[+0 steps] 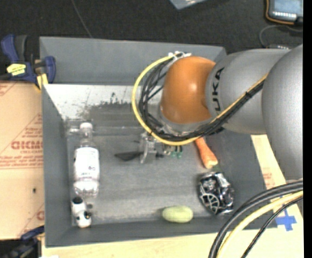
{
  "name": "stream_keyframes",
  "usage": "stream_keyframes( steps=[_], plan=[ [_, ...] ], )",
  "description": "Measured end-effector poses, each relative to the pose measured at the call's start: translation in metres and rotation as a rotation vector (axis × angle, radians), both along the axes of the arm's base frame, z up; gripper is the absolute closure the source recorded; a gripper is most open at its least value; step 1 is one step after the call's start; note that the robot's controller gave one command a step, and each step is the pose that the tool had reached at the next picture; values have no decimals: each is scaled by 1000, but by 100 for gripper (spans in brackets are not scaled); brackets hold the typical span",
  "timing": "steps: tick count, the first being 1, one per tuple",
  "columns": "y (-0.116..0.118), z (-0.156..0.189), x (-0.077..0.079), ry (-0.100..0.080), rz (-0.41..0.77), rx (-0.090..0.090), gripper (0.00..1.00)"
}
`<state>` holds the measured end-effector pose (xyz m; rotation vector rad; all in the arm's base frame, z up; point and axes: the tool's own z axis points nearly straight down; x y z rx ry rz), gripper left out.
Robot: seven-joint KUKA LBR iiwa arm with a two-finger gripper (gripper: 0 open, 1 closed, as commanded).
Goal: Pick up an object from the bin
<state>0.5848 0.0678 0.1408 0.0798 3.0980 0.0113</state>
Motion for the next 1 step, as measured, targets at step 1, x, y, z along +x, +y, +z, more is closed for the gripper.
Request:
stream_keyframes(
  steps=[1],
  plan=[
    [13,106,7,-4,-41,2,100]
  ],
)
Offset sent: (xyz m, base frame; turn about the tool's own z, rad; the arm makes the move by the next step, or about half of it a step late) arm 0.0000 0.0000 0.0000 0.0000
